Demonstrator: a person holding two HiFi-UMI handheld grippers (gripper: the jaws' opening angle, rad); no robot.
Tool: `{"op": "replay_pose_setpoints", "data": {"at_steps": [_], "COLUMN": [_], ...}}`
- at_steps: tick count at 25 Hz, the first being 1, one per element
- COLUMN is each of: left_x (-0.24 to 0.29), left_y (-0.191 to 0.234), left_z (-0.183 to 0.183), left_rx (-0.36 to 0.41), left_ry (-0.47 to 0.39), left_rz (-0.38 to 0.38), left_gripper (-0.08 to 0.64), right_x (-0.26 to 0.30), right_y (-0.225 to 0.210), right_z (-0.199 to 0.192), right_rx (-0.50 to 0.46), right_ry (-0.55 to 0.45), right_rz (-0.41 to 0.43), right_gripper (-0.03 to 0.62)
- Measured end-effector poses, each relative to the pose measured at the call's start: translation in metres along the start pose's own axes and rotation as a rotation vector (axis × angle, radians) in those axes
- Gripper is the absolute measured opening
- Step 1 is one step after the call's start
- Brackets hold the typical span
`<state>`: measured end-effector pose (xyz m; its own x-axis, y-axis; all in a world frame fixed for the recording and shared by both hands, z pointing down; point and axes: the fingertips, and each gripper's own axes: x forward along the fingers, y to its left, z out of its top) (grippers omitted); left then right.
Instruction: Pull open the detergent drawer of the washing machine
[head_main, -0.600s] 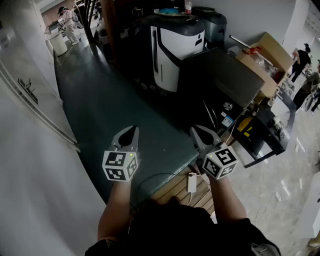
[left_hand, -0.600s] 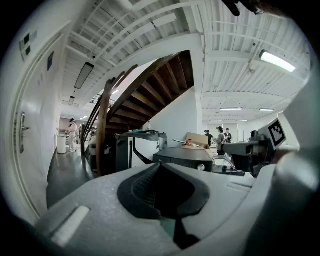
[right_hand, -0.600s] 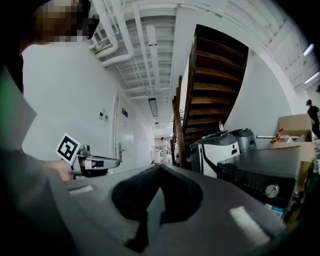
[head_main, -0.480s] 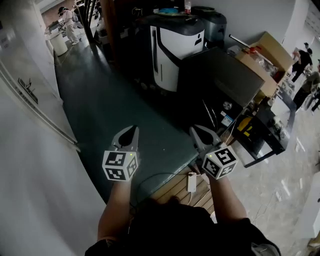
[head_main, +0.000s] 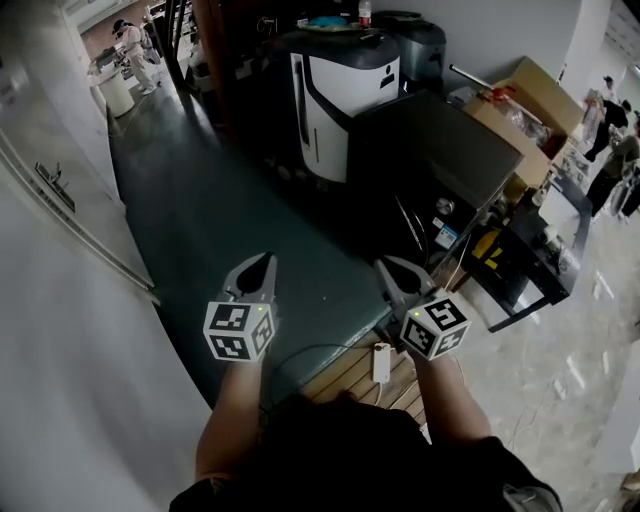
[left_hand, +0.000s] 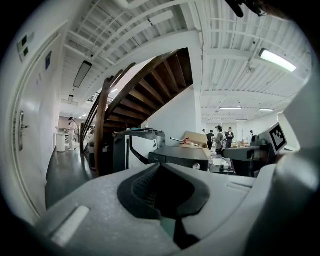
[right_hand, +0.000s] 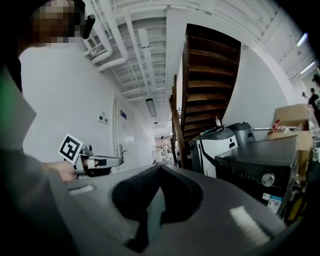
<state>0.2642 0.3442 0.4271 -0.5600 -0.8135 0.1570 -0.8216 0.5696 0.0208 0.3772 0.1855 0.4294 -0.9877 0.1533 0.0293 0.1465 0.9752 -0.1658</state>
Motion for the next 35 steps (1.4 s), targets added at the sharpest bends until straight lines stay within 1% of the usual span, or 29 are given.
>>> {"op": "replay_pose_setpoints", "data": {"at_steps": [5, 11, 16, 19, 26, 29, 35], "left_x": [0.001, 0.000, 0.003, 0.012, 0.052, 0.074, 0.121], "left_y": [-0.024, -0.038, -0.044, -0.046, -0.036, -0.026, 0.002], "left_z": [0.001, -0.002, -0.004, -0.005, -0.004, 0.000, -0.007], "left_rx": [0.001, -0.015, -0.022, -0.024, -0.022, -0.020, -0.031], "left_ry": [-0.013, -0.006, -0.004, -0.006, -0.001, -0.004, 0.017], "left_rz": [0.003, 0.018, 0.008, -0.006, -0.034, -0.039, -0.050], "left_gripper": [0.011, 0.011, 0.011, 0.011, 0.011, 0.011, 0.011], "right_x": [-0.020, -0.037, -0.037, -0.034, -0.009, 0.014, 0.068], "right_y": [-0.002, -0.001, 0.002, -0.006, -0.038, -0.054, -0.074], "right_z": [-0.001, -0.004, -0.010, -0.014, -0.019, -0.021, -0.034], "right_rx": [0.034, 0.047, 0.058, 0.067, 0.073, 0.080, 0.098], "right_ry": [-0.021, 0.004, 0.022, 0.034, 0.050, 0.067, 0.104], "right_rz": [0.056, 0.077, 0.095, 0.086, 0.054, 0.050, 0.066], "right_gripper": [0.002, 0.002, 0.002, 0.002, 0.002, 0.002, 0.002]}}
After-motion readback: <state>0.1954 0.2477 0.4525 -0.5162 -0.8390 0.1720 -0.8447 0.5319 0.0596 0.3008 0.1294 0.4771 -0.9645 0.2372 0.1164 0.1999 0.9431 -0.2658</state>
